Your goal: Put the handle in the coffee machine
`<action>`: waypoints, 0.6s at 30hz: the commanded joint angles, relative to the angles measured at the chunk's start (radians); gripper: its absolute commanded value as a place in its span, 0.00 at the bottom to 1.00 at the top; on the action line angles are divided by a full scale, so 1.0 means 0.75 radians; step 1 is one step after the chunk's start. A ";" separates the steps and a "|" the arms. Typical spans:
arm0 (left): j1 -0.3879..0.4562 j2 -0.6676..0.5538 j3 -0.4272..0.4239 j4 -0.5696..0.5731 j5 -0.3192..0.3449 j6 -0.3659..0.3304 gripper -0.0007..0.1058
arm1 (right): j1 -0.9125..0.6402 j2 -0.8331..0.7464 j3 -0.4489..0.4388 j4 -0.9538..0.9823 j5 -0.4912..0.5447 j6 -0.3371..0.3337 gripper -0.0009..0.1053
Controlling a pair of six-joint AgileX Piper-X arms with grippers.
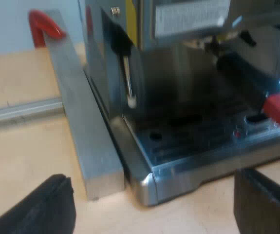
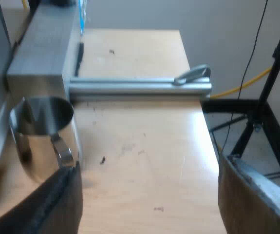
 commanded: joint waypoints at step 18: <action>-0.056 -0.170 0.066 -0.045 -0.007 -0.003 0.66 | -0.007 -0.056 0.149 0.063 0.002 -0.010 0.59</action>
